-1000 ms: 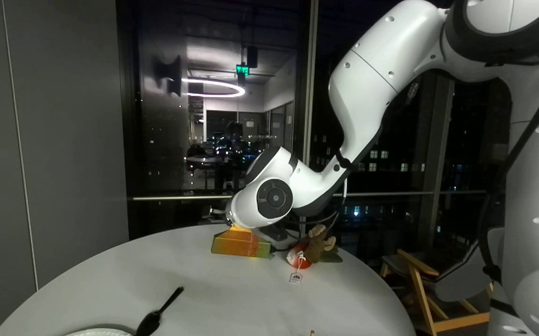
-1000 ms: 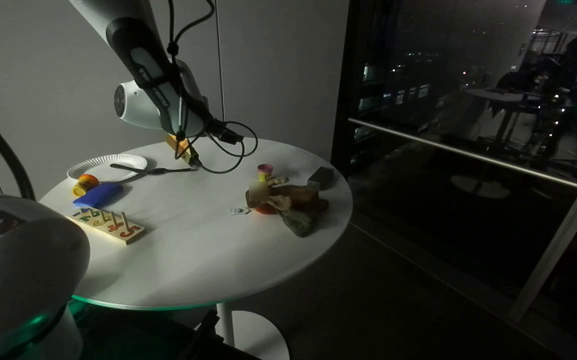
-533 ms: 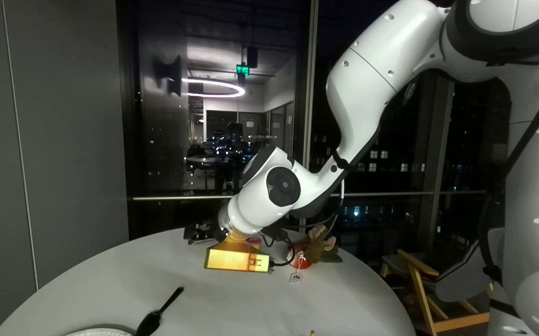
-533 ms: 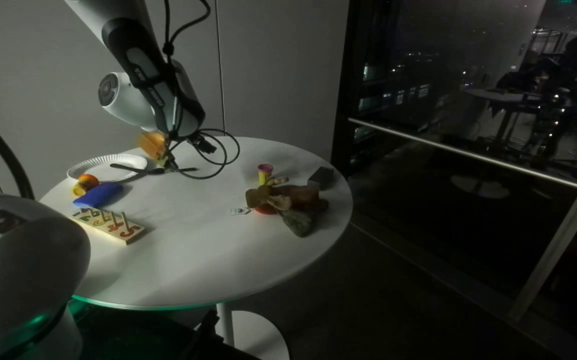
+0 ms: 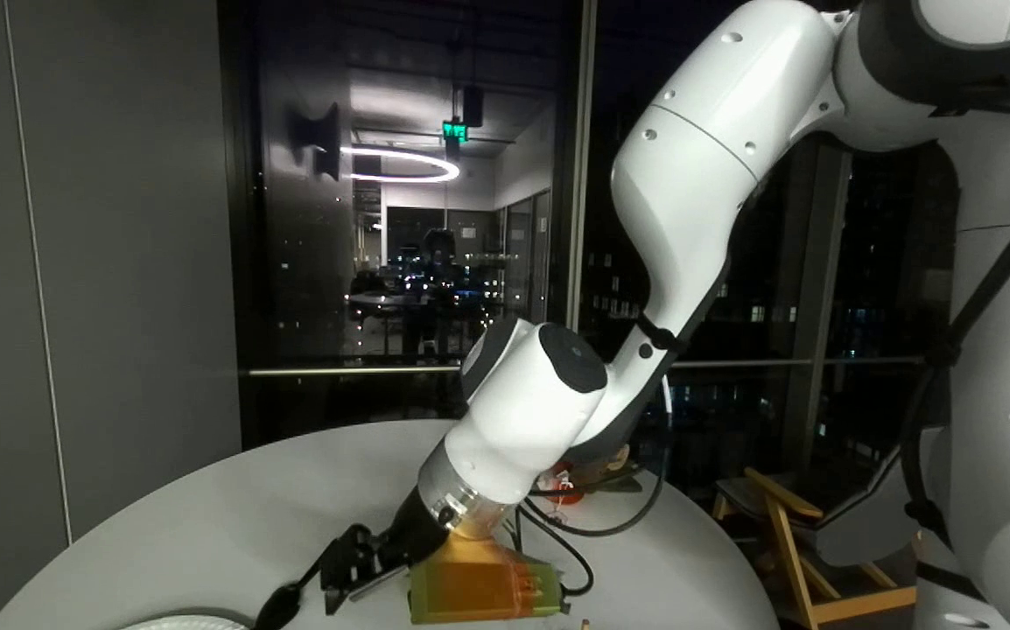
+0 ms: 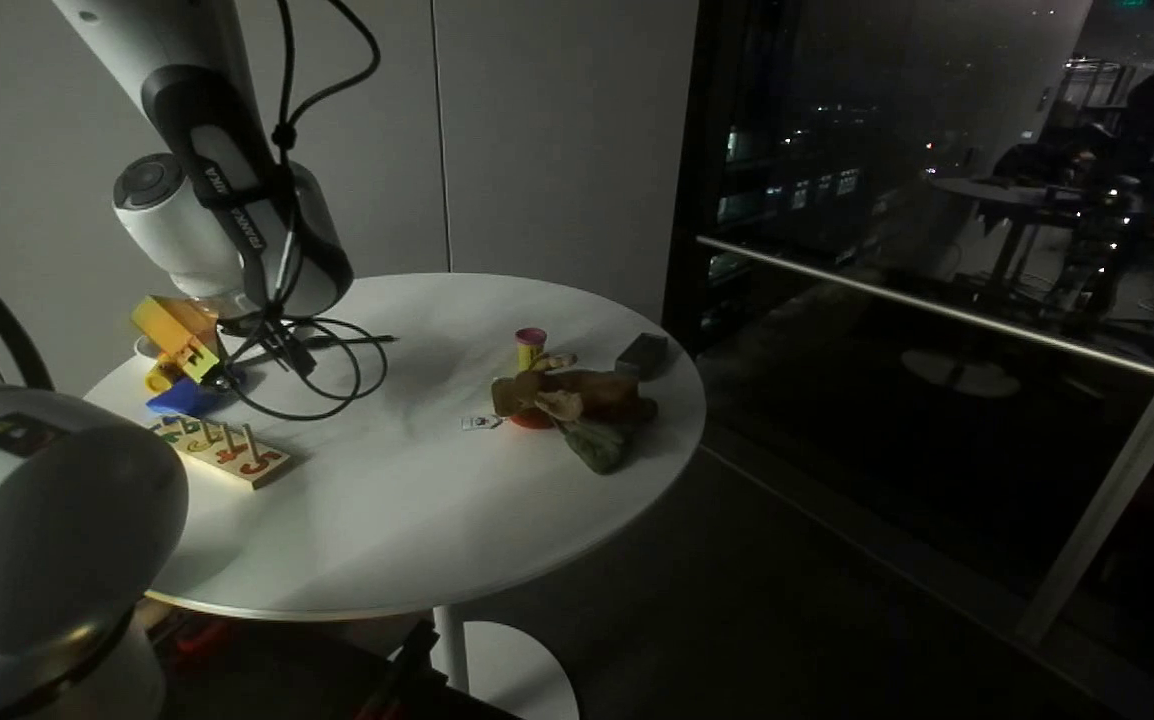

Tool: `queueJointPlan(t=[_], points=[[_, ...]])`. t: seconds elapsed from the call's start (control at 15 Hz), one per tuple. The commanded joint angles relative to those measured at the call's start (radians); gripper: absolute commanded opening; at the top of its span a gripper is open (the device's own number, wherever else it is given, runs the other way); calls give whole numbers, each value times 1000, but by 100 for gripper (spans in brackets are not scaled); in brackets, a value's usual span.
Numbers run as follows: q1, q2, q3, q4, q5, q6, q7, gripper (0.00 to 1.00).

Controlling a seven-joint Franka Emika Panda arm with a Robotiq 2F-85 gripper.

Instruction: Move most of the things on the table to the right side

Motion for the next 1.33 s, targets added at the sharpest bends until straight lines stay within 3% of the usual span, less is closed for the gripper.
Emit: queueJointPlan(t=[0.0,0.2,0.6,1.07,1.13,1.27], points=[[6,0,3,-16,4,0,0,100],[9,-1,4,-23,5,2,0,100],[73,97,0,-14,75,-112,-342,100],[164,-74,61,-48,142,-88,-635,100],[207,-82,106,-70,123,-147,-587,100],[240,-95,142,-78,147,-154,-613,100]])
